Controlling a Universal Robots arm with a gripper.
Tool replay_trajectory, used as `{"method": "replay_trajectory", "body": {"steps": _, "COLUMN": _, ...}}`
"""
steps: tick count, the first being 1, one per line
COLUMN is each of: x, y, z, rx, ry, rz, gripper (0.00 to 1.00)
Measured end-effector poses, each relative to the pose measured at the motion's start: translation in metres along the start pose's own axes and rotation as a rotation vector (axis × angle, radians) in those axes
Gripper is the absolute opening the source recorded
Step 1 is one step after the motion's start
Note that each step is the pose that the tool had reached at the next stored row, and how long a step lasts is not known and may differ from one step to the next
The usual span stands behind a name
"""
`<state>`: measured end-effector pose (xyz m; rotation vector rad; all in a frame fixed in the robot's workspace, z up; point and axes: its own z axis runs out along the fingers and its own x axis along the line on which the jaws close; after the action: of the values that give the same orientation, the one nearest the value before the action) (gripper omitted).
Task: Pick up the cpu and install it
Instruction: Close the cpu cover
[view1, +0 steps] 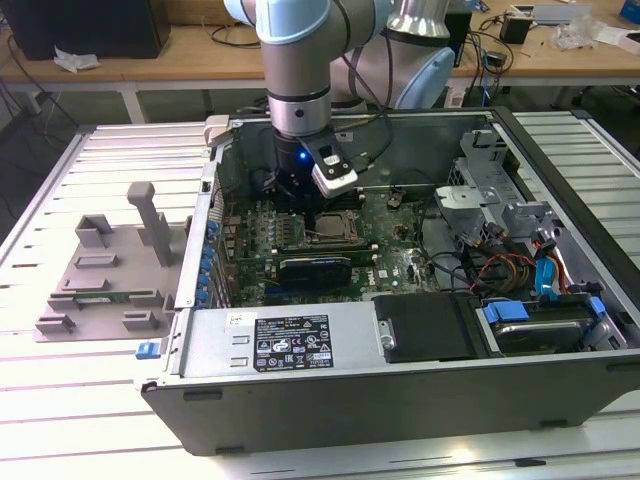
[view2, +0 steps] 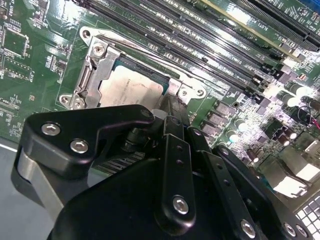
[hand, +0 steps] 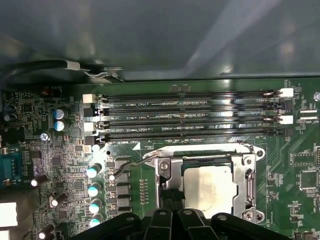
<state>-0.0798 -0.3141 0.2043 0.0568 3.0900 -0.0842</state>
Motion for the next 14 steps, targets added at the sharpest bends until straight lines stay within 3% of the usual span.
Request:
{"method": "replay_trajectory", "body": {"steps": 9, "x": 0.0003, "y": 0.0002, "z": 0.0009, "rx": -0.0008, "ry": -0.0005, "rz": 0.000, "gripper": 0.11}}
{"method": "replay_trajectory", "body": {"steps": 11, "x": 0.0000, "y": -0.0002, "z": -0.0056, "rx": -0.0003, "ry": -0.0002, "rz": 0.000, "gripper": 0.11}}
{"method": "replay_trajectory", "body": {"steps": 14, "x": -0.0011, "y": -0.0014, "z": -0.0273, "rx": -0.0002, "ry": -0.0002, "rz": 0.000, "gripper": 0.11}}
